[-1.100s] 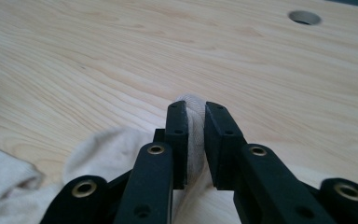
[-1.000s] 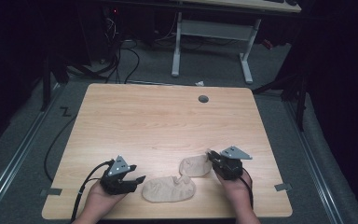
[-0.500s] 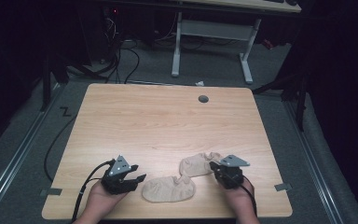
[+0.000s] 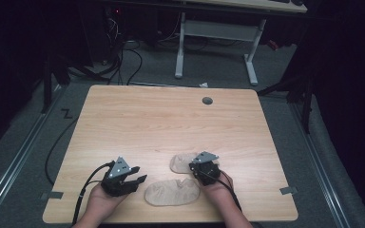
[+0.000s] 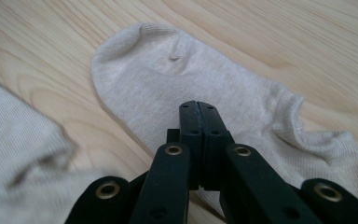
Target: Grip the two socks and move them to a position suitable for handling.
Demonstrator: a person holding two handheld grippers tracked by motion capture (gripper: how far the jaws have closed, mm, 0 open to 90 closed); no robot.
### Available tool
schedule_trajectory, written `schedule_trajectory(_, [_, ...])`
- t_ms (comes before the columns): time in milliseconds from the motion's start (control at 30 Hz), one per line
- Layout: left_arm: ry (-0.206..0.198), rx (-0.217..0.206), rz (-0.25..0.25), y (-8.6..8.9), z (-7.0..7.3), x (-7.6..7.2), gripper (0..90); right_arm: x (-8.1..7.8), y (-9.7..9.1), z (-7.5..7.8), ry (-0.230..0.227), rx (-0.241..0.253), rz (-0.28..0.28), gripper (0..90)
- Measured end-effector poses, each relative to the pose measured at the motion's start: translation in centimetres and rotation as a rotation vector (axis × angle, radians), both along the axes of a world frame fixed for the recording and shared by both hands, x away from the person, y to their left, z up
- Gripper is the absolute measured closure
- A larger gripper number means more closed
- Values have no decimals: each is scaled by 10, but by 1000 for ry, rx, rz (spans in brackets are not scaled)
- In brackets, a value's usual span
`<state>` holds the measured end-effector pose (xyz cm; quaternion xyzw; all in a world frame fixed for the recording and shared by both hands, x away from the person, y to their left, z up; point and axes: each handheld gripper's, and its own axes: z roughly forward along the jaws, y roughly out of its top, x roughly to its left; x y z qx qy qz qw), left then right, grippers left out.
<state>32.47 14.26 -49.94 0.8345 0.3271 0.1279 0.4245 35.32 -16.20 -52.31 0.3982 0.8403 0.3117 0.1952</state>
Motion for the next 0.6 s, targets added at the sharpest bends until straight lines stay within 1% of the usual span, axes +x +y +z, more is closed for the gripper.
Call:
schedule_trajectory(200, [-5,6,0,1,0,-1,560,9,31,0,-3,-21,79,900])
schedule_trajectory(233, [-3,5,1,2,0,-1,564,10,35,0,-3,-15,88,900])
schedule_trajectory(300, [0,7,1,2,0,-1,573,12,42,0,-3,-8,109,900])
schedule_trajectory(367, [0,9,2,1,0,-1,573,12,46,1,4,-10,115,892])
schedule_trajectory(400, [-2,13,4,2,0,-1,573,11,45,3,-2,-16,122,885])
schedule_trajectory(433, [-2,13,6,2,0,-1,572,9,40,10,-17,21,105,885])
schedule_trajectory(467, [-2,11,12,3,-1,-1,573,8,35,14,-30,39,93,886])
schedule_trajectory(500, [-1,9,15,3,-1,0,573,6,26,20,-45,55,67,887])
schedule_trajectory(533, [-2,8,18,3,-1,0,573,5,19,23,-61,51,52,888])
schedule_trajectory(600, [1,9,18,4,-1,1,578,2,-1,25,-83,34,3,892])
